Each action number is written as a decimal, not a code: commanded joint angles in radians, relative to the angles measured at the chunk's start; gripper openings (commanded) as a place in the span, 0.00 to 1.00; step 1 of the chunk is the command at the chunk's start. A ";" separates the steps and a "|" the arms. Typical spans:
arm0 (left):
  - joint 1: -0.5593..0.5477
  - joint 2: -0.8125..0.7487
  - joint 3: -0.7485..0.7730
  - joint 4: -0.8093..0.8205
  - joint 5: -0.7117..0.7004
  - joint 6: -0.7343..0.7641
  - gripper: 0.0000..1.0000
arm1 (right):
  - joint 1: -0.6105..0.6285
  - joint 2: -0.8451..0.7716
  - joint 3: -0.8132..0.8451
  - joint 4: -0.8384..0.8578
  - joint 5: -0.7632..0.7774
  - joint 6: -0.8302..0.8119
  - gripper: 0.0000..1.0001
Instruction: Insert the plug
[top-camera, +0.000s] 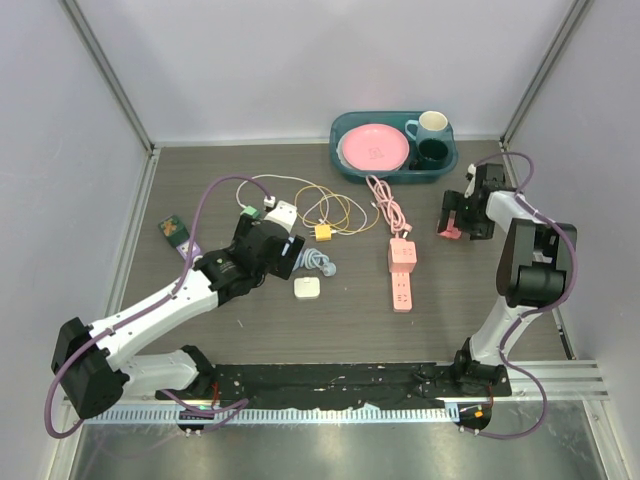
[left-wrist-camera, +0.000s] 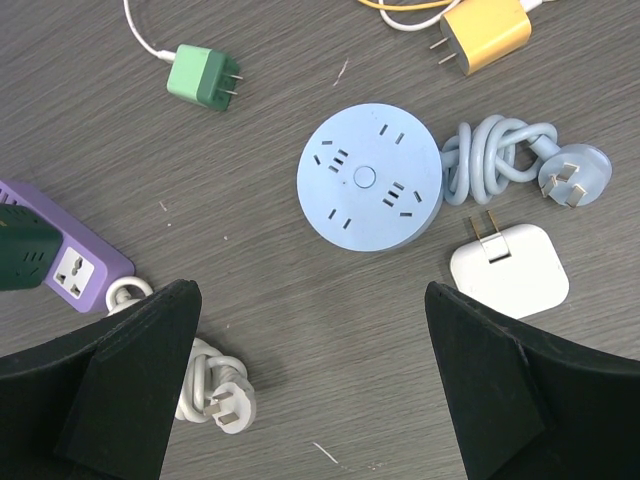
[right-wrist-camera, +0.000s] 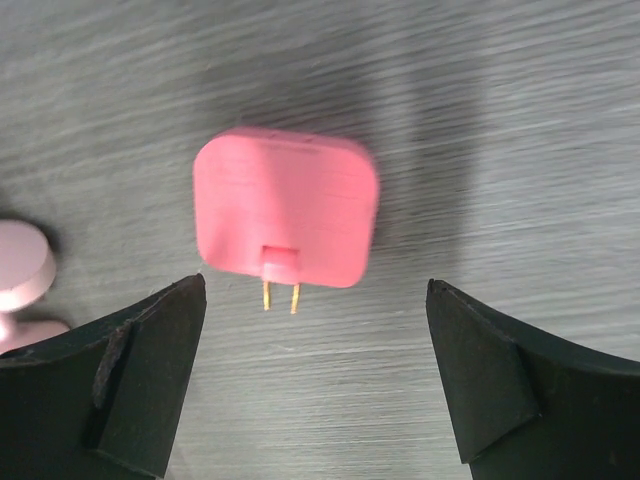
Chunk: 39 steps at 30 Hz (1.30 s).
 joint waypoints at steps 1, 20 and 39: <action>0.002 -0.010 0.007 0.022 -0.021 0.003 1.00 | -0.004 -0.024 0.089 -0.004 0.146 0.112 0.95; 0.002 0.008 0.012 0.012 -0.013 0.003 1.00 | 0.054 0.175 0.247 -0.093 0.225 0.148 0.89; 0.002 -0.041 0.004 0.077 0.134 -0.138 1.00 | 0.186 -0.079 0.224 -0.138 0.126 0.223 0.32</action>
